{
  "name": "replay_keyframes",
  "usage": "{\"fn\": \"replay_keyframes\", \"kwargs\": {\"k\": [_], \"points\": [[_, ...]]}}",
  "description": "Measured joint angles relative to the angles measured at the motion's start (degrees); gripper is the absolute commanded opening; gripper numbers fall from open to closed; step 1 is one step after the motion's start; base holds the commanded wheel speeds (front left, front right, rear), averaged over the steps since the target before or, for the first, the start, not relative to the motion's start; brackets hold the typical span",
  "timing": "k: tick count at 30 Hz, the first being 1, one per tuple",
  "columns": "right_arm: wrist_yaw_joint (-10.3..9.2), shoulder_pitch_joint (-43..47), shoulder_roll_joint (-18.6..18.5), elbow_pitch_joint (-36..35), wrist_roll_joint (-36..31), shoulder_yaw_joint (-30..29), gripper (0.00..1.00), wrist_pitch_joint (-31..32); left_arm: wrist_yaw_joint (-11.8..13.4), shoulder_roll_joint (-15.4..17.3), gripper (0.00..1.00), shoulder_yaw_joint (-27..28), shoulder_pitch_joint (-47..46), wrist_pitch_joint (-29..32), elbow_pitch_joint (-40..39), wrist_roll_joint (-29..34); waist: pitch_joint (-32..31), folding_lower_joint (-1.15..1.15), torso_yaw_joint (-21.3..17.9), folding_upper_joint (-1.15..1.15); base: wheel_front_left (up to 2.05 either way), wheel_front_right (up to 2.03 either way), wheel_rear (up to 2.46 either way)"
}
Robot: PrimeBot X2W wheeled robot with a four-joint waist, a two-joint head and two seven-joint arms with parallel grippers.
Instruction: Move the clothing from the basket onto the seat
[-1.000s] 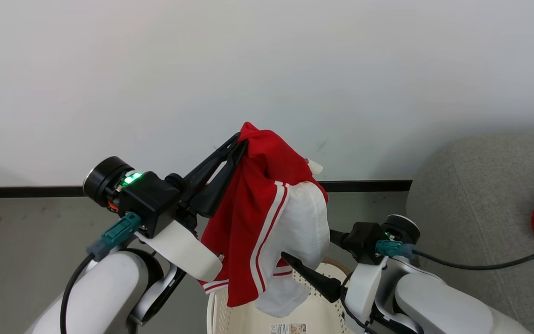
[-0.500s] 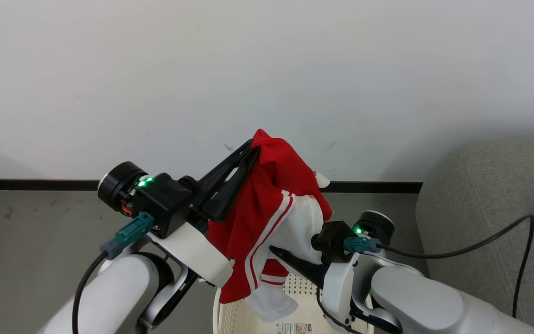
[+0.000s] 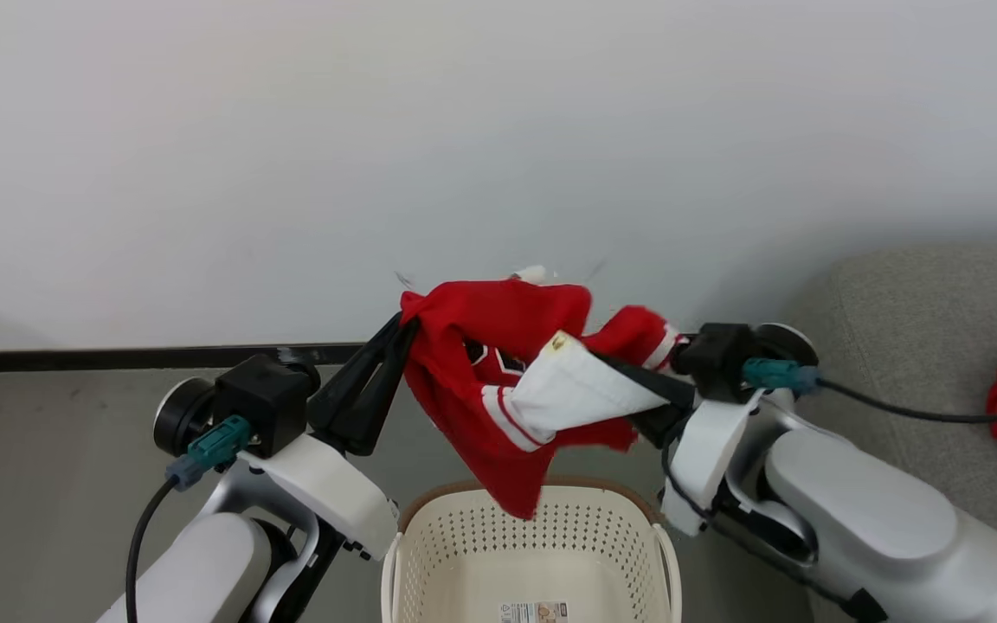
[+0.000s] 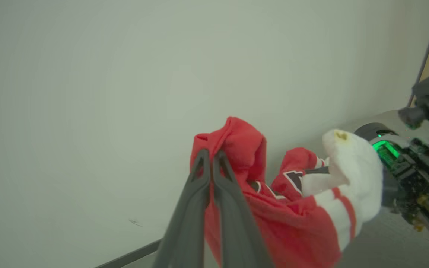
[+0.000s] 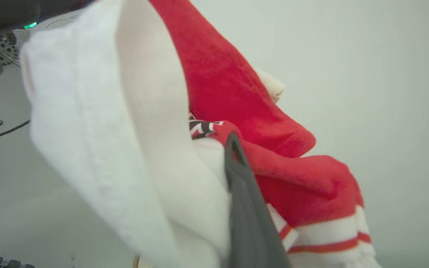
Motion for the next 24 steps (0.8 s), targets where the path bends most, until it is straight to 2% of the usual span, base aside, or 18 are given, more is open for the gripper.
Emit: {"fn": "replay_keyframes", "kwargs": {"k": [2, 3, 5, 6, 15, 24], "points": [[0.00, 0.9, -0.9, -1.4, 0.0, -3.8, 0.00, 0.0, 0.1, -0.2, 0.38, 0.3, 1.1, -0.5, 0.8, -0.9, 0.0, 0.00, -0.5, 0.00, 0.00, 0.00, 0.00], [0.01, 1.4, -1.5, -2.0, -0.1, -5.4, 0.00, 0.0, 0.2, -0.3, 0.49, 0.4, 1.6, -0.6, 1.1, -1.4, 0.0, 0.00, -0.8, 0.00, 0.00, 0.00, 0.00], [0.01, 2.4, -2.7, -2.5, -0.4, -8.4, 0.00, 0.0, 0.2, -0.5, 0.86, 0.4, 2.5, -1.0, 1.5, -1.9, 0.0, 0.00, -1.4, 0.00, 0.00, 0.00, 0.00], [0.00, 3.0, -3.4, -3.0, -0.5, -9.9, 0.00, 0.0, 0.2, -0.7, 1.00, 0.5, 3.0, -1.3, 1.6, -2.0, 0.0, 0.00, -1.7, 0.00, 0.00, 0.00, 0.00], [0.00, 5.8, -6.4, -7.2, -3.1, -21.8, 0.00, 0.0, -0.1, -1.7, 1.00, 0.0, 4.3, -3.9, 2.7, -2.4, 0.1, 0.00, -4.6, 0.00, 0.00, 0.00, 0.00], [0.00, 11.3, -9.4, -10.8, -6.1, -31.5, 0.00, -0.1, -2.0, -2.0, 1.00, -1.8, 6.4, -6.0, 3.1, -2.4, 0.1, 0.00, -7.4, 0.00, 0.00, 0.00, 0.00]]}}
